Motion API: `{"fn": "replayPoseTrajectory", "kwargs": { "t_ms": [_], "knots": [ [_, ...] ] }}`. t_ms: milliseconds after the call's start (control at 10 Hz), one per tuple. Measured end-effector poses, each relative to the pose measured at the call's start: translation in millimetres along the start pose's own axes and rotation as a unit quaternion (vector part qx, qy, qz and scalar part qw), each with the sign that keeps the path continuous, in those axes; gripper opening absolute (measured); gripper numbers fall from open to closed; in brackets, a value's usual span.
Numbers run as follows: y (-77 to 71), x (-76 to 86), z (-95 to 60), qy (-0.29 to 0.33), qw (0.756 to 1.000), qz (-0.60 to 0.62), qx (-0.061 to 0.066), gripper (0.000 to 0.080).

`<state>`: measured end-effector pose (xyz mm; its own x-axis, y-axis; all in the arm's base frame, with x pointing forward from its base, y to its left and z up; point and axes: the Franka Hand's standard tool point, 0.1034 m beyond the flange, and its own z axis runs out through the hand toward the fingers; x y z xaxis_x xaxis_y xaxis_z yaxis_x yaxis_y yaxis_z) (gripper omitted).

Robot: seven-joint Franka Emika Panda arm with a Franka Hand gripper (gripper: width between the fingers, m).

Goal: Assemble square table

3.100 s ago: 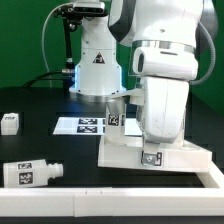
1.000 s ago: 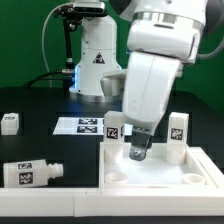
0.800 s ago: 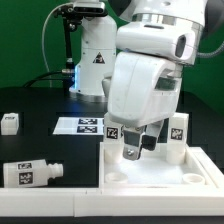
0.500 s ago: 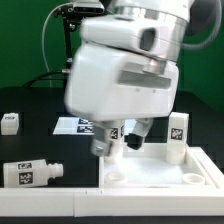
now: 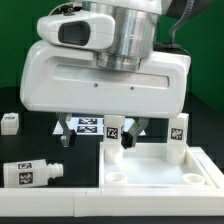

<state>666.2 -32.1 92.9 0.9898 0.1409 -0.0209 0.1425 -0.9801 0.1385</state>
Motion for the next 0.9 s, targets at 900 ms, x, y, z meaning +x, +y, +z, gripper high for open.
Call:
{"fn": "replayPoseTrajectory", "kwargs": {
  "t_ms": [900],
  "knots": [
    [44.9,-28.4,22.7,-0.017,0.892,0.448,0.054,0.0649]
  ]
}}
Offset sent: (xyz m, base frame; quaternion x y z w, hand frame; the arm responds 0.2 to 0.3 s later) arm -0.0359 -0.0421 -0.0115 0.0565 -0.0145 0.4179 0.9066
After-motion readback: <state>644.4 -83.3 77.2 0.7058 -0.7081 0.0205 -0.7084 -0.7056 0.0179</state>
